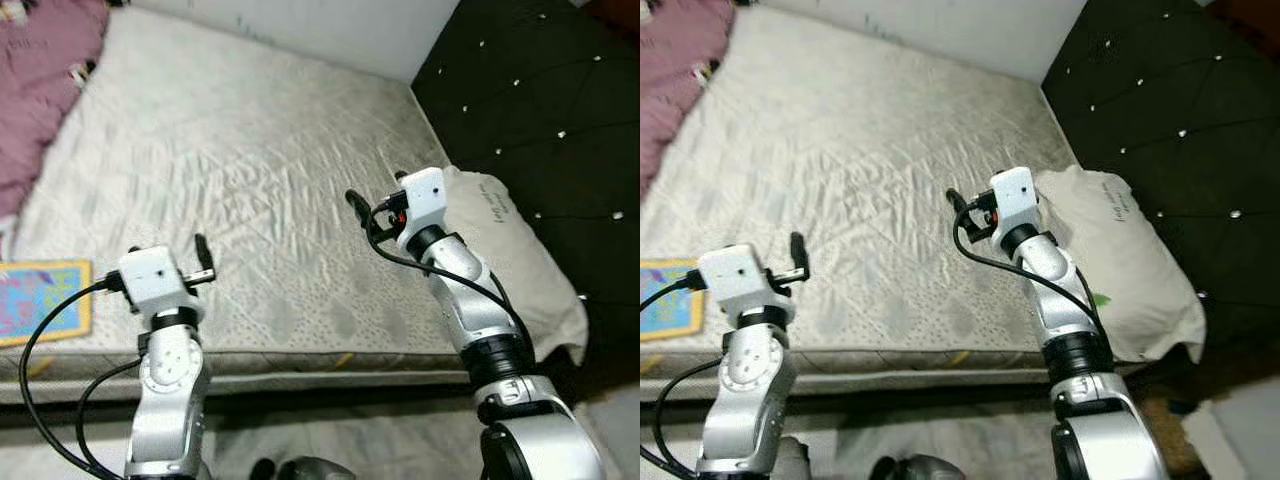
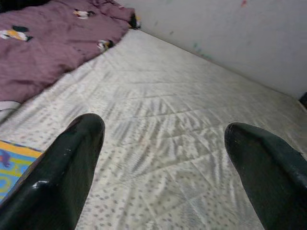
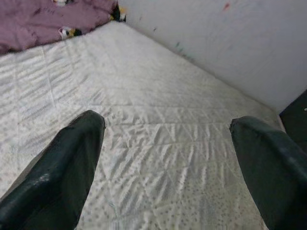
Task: Clean up the room
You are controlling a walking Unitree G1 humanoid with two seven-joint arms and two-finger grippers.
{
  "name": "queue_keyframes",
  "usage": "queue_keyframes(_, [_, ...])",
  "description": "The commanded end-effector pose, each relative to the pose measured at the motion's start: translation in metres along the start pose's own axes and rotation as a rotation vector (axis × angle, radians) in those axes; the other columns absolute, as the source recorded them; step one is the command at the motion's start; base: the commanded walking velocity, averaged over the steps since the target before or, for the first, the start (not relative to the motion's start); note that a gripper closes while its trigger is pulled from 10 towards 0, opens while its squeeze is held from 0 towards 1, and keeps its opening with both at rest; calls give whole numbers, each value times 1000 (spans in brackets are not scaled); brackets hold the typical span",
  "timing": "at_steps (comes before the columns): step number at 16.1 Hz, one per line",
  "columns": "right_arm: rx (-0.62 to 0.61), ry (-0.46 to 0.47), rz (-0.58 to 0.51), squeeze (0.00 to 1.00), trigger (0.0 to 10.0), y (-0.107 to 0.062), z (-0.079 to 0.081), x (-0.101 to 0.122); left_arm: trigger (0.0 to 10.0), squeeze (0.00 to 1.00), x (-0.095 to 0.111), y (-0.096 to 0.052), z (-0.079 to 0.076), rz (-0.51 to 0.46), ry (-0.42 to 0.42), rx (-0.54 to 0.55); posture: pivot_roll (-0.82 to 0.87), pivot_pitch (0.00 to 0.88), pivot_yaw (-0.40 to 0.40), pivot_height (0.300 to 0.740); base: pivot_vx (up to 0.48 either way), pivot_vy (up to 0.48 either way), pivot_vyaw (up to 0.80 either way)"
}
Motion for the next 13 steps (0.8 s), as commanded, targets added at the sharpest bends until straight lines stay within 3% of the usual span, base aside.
queue_keyframes(1, [-3, -15, 24, 0, 10000, -7, -11, -4, 10000, 0, -4, -12, -34, 30, -107, -28, 71, 118, -370, 740, 0, 0, 0])
queue_keyframes(5, [58, -19, 20, 0, 10000, -6, 4, -1, 10000, 0, -7, -20, -32, 44, -131, 6, 71, 126, -383, 740, 0, 0, 0])
queue_keyframes(13, [78, -27, 33, 0, 10000, -8, 2, 0, 10000, 0, -8, -24, -33, 50, -143, 39, 66, 140, -400, 740, 0, 0, 0])
Point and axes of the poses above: a point about 5 cm out from each wrist's last joint towards the gripper, its own y axis pointing out of the wrist towards the gripper, its own x axis along the axis of the wrist's last joint, z = x × y, the point moved 3 cm from there along y, pointing out of the wrist towards the gripper, and after that the axes turned 9 degrees about -y, right-handed, at the moved point
